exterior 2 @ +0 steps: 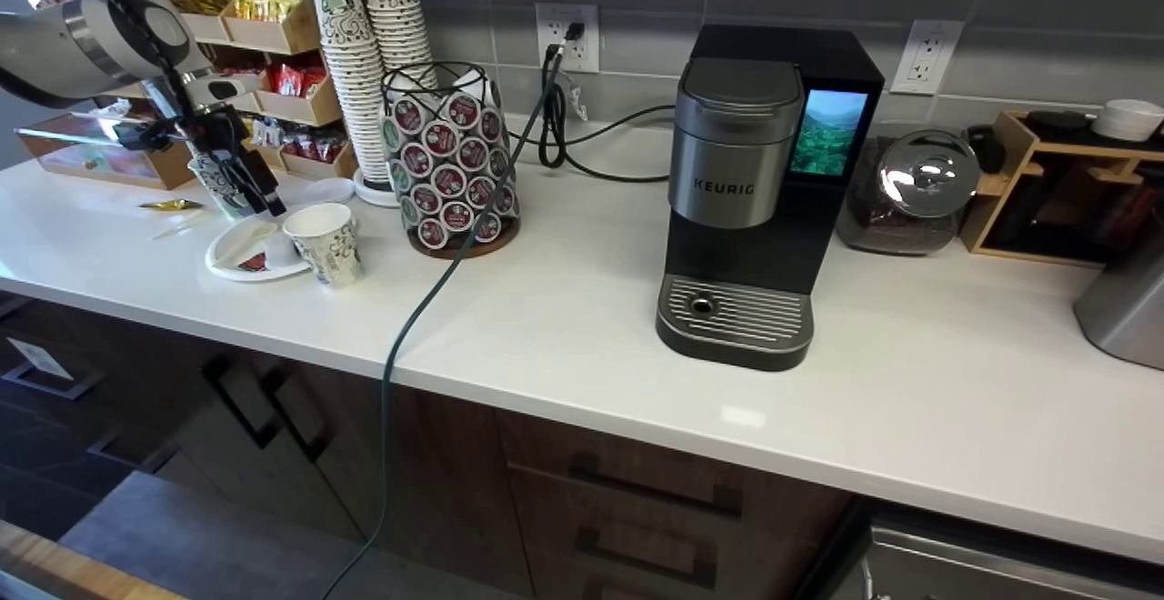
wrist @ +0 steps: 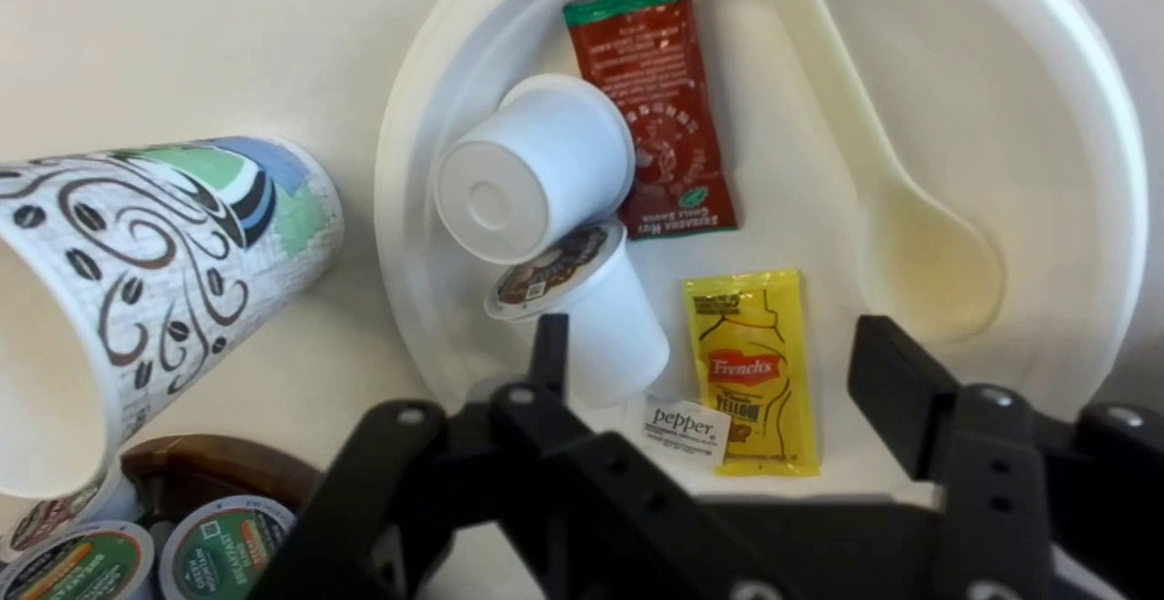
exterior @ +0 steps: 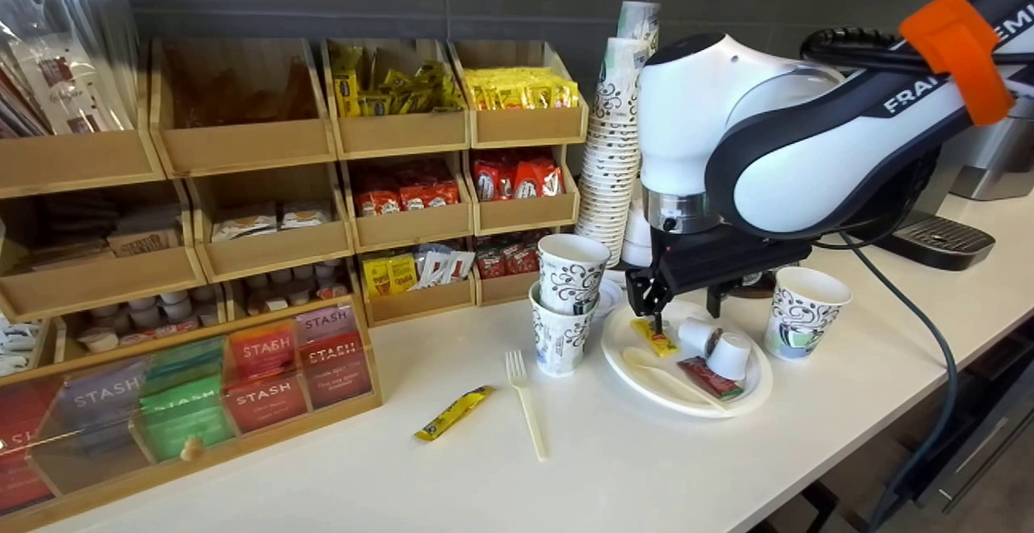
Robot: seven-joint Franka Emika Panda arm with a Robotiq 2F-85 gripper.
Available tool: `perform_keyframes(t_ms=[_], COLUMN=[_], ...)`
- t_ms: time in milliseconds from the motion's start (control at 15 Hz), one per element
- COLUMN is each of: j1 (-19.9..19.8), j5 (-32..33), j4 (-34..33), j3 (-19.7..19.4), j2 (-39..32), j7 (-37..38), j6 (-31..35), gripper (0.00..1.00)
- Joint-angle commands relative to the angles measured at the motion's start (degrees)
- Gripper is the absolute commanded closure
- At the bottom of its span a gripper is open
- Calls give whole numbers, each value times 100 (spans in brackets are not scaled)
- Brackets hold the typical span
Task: Move the yellow packet to the brown holder
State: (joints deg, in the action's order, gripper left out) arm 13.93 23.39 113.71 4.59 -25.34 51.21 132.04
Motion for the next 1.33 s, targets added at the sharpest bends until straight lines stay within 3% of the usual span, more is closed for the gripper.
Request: perform_keyframes(t_ms=[0,267,467,867,1067,1267], j1=[139,362,495,373,441,419], j5=[-166,-71,-70,-497,-500,-551], j4=[-134,-408,-612,-845,-1075,-1225], j3=[-59,-131,-229,-272,-411,-429], j2=[-171,-475,-723,-791,-969,-1144], j7=[-412,-613,-609,-810,-827,-1060], j6=[236,58,-18,52,-63,-314], gripper=[32,38,34,33,37,31])
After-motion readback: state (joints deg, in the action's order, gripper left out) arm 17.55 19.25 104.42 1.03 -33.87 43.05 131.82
